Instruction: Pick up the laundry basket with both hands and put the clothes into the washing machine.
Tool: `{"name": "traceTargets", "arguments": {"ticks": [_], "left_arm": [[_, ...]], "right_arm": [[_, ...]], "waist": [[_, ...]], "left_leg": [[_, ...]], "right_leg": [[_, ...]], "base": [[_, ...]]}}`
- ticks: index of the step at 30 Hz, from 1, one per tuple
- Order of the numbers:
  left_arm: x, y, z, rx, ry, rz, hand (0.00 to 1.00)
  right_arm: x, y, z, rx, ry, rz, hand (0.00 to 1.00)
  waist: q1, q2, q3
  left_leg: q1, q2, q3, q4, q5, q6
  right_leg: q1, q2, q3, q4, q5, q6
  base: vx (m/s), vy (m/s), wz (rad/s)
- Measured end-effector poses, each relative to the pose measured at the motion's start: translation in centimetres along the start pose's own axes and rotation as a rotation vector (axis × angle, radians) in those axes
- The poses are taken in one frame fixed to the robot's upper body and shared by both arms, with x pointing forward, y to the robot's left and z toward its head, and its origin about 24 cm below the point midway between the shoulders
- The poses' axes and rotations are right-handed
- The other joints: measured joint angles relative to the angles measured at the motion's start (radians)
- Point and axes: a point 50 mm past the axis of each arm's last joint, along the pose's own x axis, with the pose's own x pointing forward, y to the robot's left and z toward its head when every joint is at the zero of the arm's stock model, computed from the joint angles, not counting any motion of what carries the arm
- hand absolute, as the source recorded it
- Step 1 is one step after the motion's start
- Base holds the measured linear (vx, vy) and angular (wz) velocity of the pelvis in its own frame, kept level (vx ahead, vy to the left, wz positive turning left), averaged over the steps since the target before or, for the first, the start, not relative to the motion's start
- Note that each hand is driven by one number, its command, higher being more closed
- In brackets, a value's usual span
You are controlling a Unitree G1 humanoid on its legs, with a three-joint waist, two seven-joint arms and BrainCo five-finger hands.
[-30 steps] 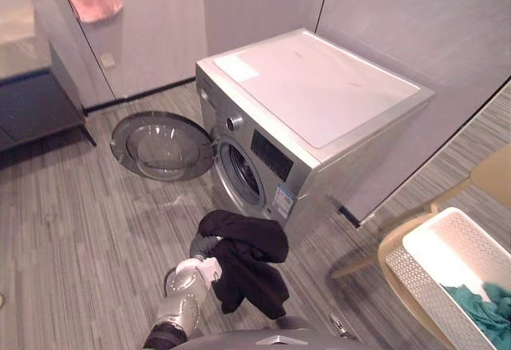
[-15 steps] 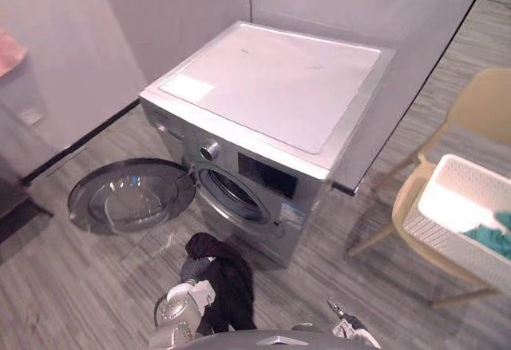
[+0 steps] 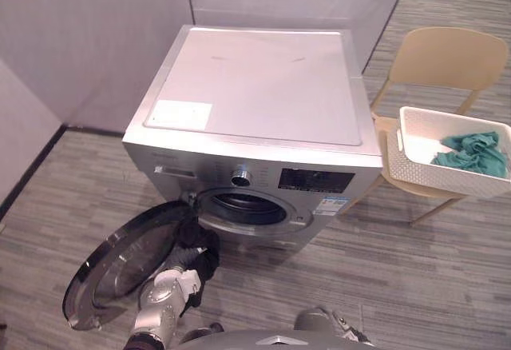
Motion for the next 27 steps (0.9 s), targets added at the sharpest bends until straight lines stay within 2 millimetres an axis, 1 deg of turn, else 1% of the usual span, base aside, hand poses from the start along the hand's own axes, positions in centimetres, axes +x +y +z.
{"name": "traceTargets", "arguments": {"ticks": [1,2,3,4,5,6,7,8,9,12,15,16,17,18,19,20,21,22,23,24,25,26,27], "left_arm": [[-0.2,0.3,-0.5,-0.006,0.015,0.013,1.00],[-0.4,0.2,-1.0,-0.015,0.034,0.014,1.00],[-0.3,-0.3,-0.9,-0.029,0.024,0.001,1.00],[-0.1,-0.3,-0.5,-0.023,0.015,0.001,1.00],[0.2,-0.5,0.1,-0.015,-0.001,-0.009,1.00],[0.2,-0.6,0.1,-0.009,0.003,-0.016,1.00],[0.3,-0.8,-0.1,-0.006,0.010,-0.019,1.00],[0.3,-1.1,-0.6,-0.001,0.031,-0.029,1.00],[0.2,-1.4,-1.2,0.002,0.058,-0.036,1.00],[0.1,-1.8,-1.5,0.010,0.073,-0.050,1.00],[0.1,-1.8,-1.5,0.016,0.073,-0.053,1.00],[0.2,-2.0,-1.4,0.016,0.070,-0.058,1.00],[0.2,-2.0,-1.3,0.019,0.067,-0.059,1.00],[0.1,-2.0,-1.5,0.015,0.073,-0.057,1.00],[0.0,-1.9,-1.8,0.010,0.081,-0.052,1.00],[-0.4,-1.7,-2.2,-0.005,0.091,-0.043,1.00],[-0.6,-1.5,-2.3,-0.013,0.090,-0.038,1.00],[-0.9,-1.7,-2.4,-0.027,0.086,-0.040,1.00],[-1.0,-1.9,-2.3,-0.035,0.081,-0.047,1.00],[-1.1,-2.0,-2.5,-0.040,0.082,-0.049,1.00],[-1.2,-1.9,-2.6,-0.040,0.087,-0.047,1.00],[-1.3,-1.7,-2.6,-0.031,0.088,-0.044,1.00],[-1.3,-1.5,-2.6,-0.021,0.088,-0.044,1.00]], "right_arm": [[0.0,-0.1,0.3,-0.007,-0.011,0.003,0.00],[0.0,0.0,0.7,-0.033,-0.025,0.017,0.00],[0.1,0.6,1.0,-0.043,-0.035,0.036,0.00],[0.0,0.8,0.7,-0.046,-0.026,0.042,0.00],[0.0,1.1,0.4,-0.044,-0.017,0.050,0.00],[-0.1,1.5,0.1,-0.047,-0.011,0.066,0.00],[-0.1,1.6,-0.1,-0.052,-0.006,0.069,0.00],[-0.1,1.6,-0.4,-0.054,0.001,0.069,0.00],[-0.2,1.2,-0.7,-0.055,0.009,0.059,0.00],[-0.3,0.4,-1.2,-0.066,0.021,0.040,0.00],[-0.4,0.7,-1.4,-0.071,0.024,0.052,0.00],[-0.4,1.2,-1.3,-0.070,0.010,0.069,0.00],[-0.4,1.5,-1.1,-0.075,0.000,0.081,0.00],[-0.5,1.7,-0.9,-0.096,-0.012,0.098,0.00],[-0.5,1.7,-0.7,-0.109,-0.018,0.102,0.00],[-0.4,1.6,-0.6,-0.115,-0.018,0.098,0.00],[-0.4,1.6,-0.5,-0.122,-0.021,0.101,0.00],[-0.5,1.8,-0.3,-0.131,-0.032,0.110,0.00],[-0.6,2.4,-0.1,-0.140,-0.046,0.133,0.00],[-0.7,2.8,-0.1,-0.146,-0.053,0.152,0.00],[-0.7,2.9,-0.1,-0.151,-0.052,0.156,0.00],[-0.7,3.3,-0.1,-0.161,-0.050,0.168,0.00],[-0.7,3.3,-0.3,-0.160,-0.042,0.169,0.00]], "waist": [[0.017,-0.004,-0.002],[0.017,0.010,-0.025],[0.011,0.010,-0.031],[0.006,-0.008,-0.026],[0.010,-0.034,-0.012],[0.009,-0.049,-0.006],[0.004,-0.056,-0.004],[-0.006,-0.059,-0.001],[-0.011,-0.059,0.000],[-0.016,-0.064,0.004],[-0.014,-0.071,0.015],[-0.014,-0.075,0.061],[-0.010,-0.076,0.091],[0.009,-0.077,0.125],[0.019,-0.077,0.135],[0.028,-0.080,0.135],[0.034,-0.081,0.135],[0.041,-0.079,0.135],[0.052,-0.072,0.131],[0.057,-0.075,0.122],[0.057,-0.065,0.114],[0.050,-0.073,0.102],[0.043,-0.084,0.099]], "left_leg": [[0.011,-0.011,0.028,-0.010,0.003,0.005],[0.016,-0.013,0.028,-0.051,0.020,0.027],[0.026,-0.006,0.032,-0.085,0.022,0.009],[0.037,-0.023,0.041,-0.089,0.029,-0.001],[0.040,-0.025,0.049,-0.093,0.034,-0.006],[0.039,-0.023,0.050,-0.101,0.042,-0.016],[0.042,-0.023,0.048,-0.108,0.048,-0.020],[0.050,-0.018,0.041,-0.122,0.064,-0.023],[0.063,-0.012,0.029,-0.128,0.072,-0.024],[0.108,-0.010,-0.020,-0.165,0.091,-0.033],[0.096,-0.017,-0.044,-0.163,0.108,-0.029],[0.072,-0.006,-0.066,-0.081,0.081,-0.034],[0.069,0.003,-0.068,-0.035,0.063,-0.040],[0.047,0.020,-0.071,0.061,0.030,-0.048],[0.025,0.026,-0.089,0.118,0.018,-0.058],[0.008,0.026,-0.119,0.145,0.012,-0.053],[0.005,0.029,-0.125,0.142,0.007,-0.045],[0.001,0.032,-0.124,0.127,-0.015,-0.039],[0.001,0.028,-0.104,0.119,-0.028,-0.039],[0.001,0.014,-0.079,0.080,-0.027,-0.041],[-0.002,0.004,-0.076,0.053,-0.026,-0.044],[-0.003,-0.013,-0.073,0.014,-0.021,-0.053],[-0.002,-0.027,-0.071,0.001,-0.017,-0.058]], "right_leg": [[0.005,-0.001,0.003,-0.032,0.024,0.023],[0.045,0.004,0.002,-0.138,0.030,0.034],[0.043,0.020,0.000,-0.131,-0.028,0.027],[0.048,0.019,-0.010,-0.141,-0.050,0.013],[0.071,0.014,-0.020,-0.208,-0.051,0.008],[0.110,0.015,-0.022,-0.298,-0.043,0.020],[0.125,0.016,-0.022,-0.335,-0.037,0.029],[0.151,0.022,-0.026,-0.379,-0.016,0.030],[0.179,0.027,-0.040,-0.401,-0.004,0.021],[0.254,0.032,-0.081,-0.456,0.021,0.013],[0.263,0.025,-0.101,-0.470,0.034,0.005],[0.279,0.024,-0.113,-0.450,0.027,0.002],[0.293,0.027,-0.114,-0.437,0.021,0.005],[0.291,0.032,-0.106,-0.393,-0.003,0.019],[0.275,0.032,-0.101,-0.361,-0.022,0.022],[0.262,0.025,-0.090,-0.340,-0.038,0.037],[0.251,0.026,-0.077,-0.332,-0.039,0.039],[0.231,0.031,-0.058,-0.321,-0.038,0.043],[0.211,0.035,-0.024,-0.320,-0.030,0.055],[0.203,0.034,0.023,-0.371,-0.004,0.070],[0.197,0.035,0.042,-0.390,0.008,0.071],[0.178,0.039,0.074,-0.373,0.012,0.065],[0.176,0.038,0.087,-0.373,0.009,0.064]], "base": [[-0.05,0.048,-1.16],[-0.01,0.001,-1.12],[0.01,-0.085,-0.57],[0.06,-0.125,-0.56],[0.00,-0.123,-0.42],[-0.03,-0.100,-0.43],[-0.05,-0.093,-0.08],[-0.05,-0.071,0.08],[-0.04,-0.071,0.16],[-0.07,-0.050,0.33],[-0.11,-0.005,0.30],[-0.16,-0.009,0.30],[-0.16,-0.007,0.21],[-0.18,0.009,0.01],[-0.24,0.037,-0.02],[-0.22,0.055,-0.06],[-0.17,0.081,-0.19],[-0.14,0.086,-0.44],[-0.17,0.098,-0.68],[-0.13,0.086,-0.66],[-0.05,0.096,-0.51],[0.00,0.063,-0.17],[0.06,0.038,-0.07]]}}
